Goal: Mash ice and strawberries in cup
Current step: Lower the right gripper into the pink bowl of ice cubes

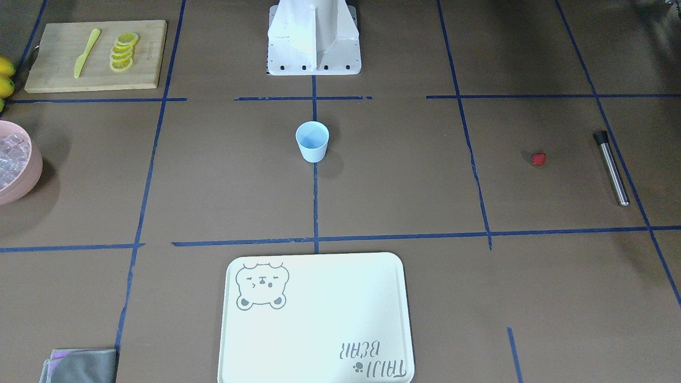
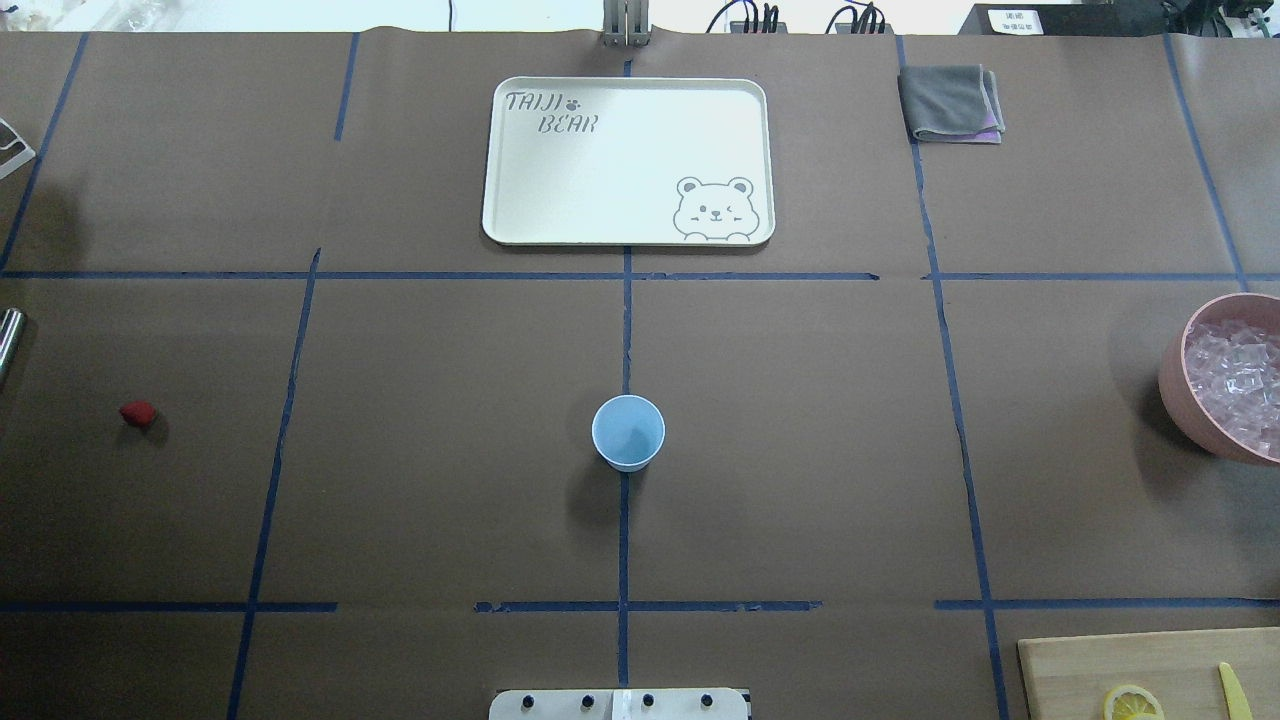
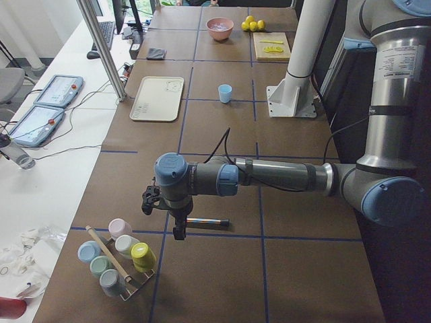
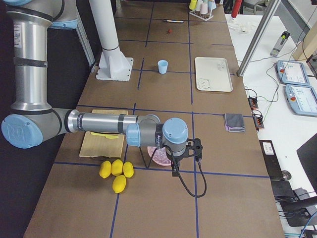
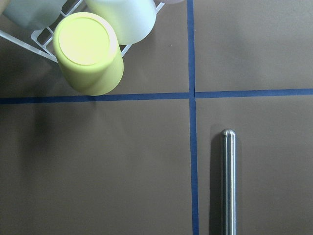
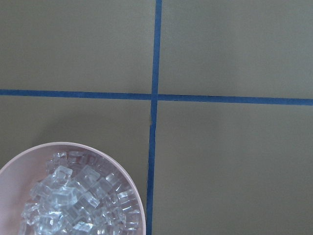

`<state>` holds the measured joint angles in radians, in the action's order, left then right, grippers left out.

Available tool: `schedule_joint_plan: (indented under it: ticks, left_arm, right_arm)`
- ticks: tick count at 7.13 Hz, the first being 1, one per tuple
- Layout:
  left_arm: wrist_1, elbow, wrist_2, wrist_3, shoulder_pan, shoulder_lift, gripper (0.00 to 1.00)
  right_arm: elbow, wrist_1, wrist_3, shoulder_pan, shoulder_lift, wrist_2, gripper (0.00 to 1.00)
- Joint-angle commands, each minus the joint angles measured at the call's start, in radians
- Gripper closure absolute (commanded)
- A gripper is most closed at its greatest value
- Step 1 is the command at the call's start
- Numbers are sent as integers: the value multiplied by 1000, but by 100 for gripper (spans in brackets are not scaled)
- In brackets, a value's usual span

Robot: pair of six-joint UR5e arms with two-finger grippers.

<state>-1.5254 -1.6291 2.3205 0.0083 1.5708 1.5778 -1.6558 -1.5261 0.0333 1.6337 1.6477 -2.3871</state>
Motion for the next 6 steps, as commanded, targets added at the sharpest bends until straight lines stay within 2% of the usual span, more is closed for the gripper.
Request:
schedule_joint_plan:
  ticks: [1,2,4,6]
  left_arm:
    - [1,0,0,-5,0,1,0]
    - [1,0,0,-5,0,1,0]
    - [-1,-2,0,-5,0,1,0]
    - [1,-5,0,-5,0,1,0]
  right_arm:
    - [-5,-12,-9,-2,-11,-10,0]
    - [-15,4,-65,-12,-11,-12,1]
    - [-102,4,-209,-108,-9,2,1]
    - [-134,7,-239,-193,-11,28,1]
